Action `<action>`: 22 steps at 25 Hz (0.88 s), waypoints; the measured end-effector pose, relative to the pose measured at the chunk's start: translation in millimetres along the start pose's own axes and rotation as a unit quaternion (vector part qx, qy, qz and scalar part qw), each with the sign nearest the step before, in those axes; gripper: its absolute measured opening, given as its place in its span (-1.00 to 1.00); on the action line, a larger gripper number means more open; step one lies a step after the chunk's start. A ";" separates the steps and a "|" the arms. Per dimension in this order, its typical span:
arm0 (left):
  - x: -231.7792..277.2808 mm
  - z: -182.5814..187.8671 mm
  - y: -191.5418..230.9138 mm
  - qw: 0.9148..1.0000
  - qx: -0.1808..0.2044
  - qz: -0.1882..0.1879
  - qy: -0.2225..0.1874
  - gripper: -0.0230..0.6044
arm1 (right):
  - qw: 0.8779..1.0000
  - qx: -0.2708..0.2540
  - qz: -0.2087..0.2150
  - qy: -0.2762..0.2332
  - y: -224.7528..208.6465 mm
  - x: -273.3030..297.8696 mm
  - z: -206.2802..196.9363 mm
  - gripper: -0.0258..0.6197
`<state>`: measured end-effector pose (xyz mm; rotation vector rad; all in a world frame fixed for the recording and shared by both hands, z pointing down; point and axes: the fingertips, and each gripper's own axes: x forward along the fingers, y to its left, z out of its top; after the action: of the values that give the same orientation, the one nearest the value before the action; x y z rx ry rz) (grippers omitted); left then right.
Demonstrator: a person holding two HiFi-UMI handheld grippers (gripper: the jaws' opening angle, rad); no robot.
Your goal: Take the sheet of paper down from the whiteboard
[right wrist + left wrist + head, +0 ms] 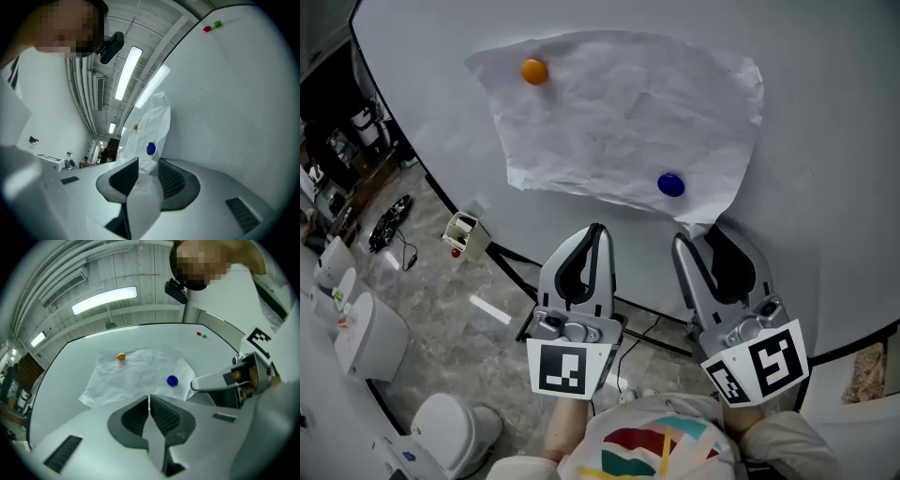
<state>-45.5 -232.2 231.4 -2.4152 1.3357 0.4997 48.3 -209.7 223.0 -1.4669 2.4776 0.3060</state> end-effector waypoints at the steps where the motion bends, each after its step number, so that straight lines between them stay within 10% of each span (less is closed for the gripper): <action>1: 3.9 1.4 -3.1 1.000 0.001 -0.016 -0.001 -0.78 | 1.000 -0.002 -0.002 -0.001 0.7 -0.1 -0.4 -0.51; 9: 26.6 23.9 -37.6 0.990 -0.029 -0.135 -0.012 -0.49 | 0.999 -0.012 -0.039 -0.002 -11.9 4.3 -1.8 -0.52; 10: 28.9 27.7 -42.3 0.989 -0.022 -0.145 -0.012 -0.46 | 0.999 -0.011 -0.043 -0.003 -14.4 4.5 -1.9 -0.75; 19: 57.8 27.3 -65.1 0.971 0.174 -0.148 0.064 -0.31 | 0.999 0.019 -0.041 -0.009 -18.0 1.0 -3.1 -0.87; 22: 61.9 30.0 -68.0 0.971 0.180 -0.144 0.063 -0.32 | 0.999 0.018 -0.039 -0.009 -16.9 1.2 -3.1 -0.87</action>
<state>39.2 -230.2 184.9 -2.3035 0.9909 0.0224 62.3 -219.6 224.6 -1.5347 2.3929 0.2567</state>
